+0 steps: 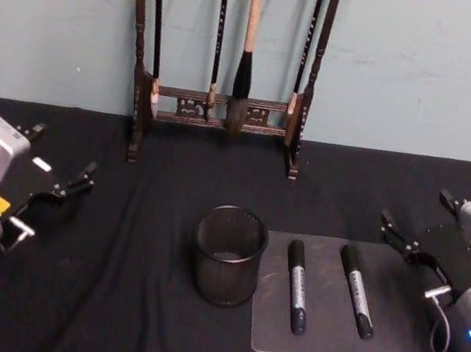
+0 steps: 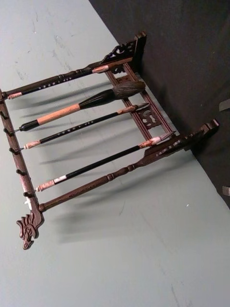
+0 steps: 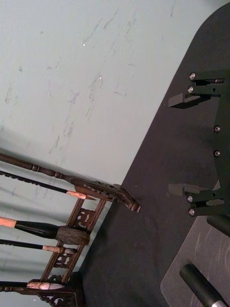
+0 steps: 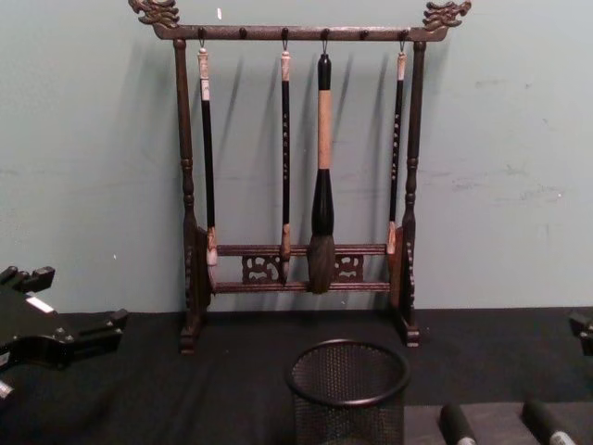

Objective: Pick up the water-based marker from the table and place it into the pen holder.

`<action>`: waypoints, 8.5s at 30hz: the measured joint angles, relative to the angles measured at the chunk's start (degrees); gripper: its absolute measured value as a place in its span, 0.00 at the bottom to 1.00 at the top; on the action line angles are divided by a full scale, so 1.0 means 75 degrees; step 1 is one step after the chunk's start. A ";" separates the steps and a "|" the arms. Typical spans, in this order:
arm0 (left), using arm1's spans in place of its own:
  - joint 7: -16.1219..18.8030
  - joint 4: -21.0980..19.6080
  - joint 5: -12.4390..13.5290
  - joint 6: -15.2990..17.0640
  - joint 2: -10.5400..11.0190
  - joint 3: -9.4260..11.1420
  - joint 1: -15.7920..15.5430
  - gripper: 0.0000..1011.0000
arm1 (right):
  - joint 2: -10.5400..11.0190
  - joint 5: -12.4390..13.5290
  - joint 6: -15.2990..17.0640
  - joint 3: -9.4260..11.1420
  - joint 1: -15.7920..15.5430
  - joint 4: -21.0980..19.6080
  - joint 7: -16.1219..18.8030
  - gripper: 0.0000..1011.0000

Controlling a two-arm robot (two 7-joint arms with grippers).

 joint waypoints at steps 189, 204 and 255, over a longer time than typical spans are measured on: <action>0.0000 0.0000 0.0000 0.0000 0.0000 0.0000 0.0000 1.00 | -0.1213 0.0600 0.2449 0.1123 -0.0791 -0.0078 0.2194 0.62; 0.0000 0.0000 0.0000 0.0000 0.0000 0.0000 0.0000 1.00 | -0.1211 0.0609 0.2445 0.1122 -0.0791 -0.0080 0.2189 0.20; 0.0000 0.0000 0.0000 0.0000 0.0000 0.0000 0.0000 1.00 | -0.1504 0.1445 0.0193 0.1370 -0.0553 -0.0299 0.3835 0.20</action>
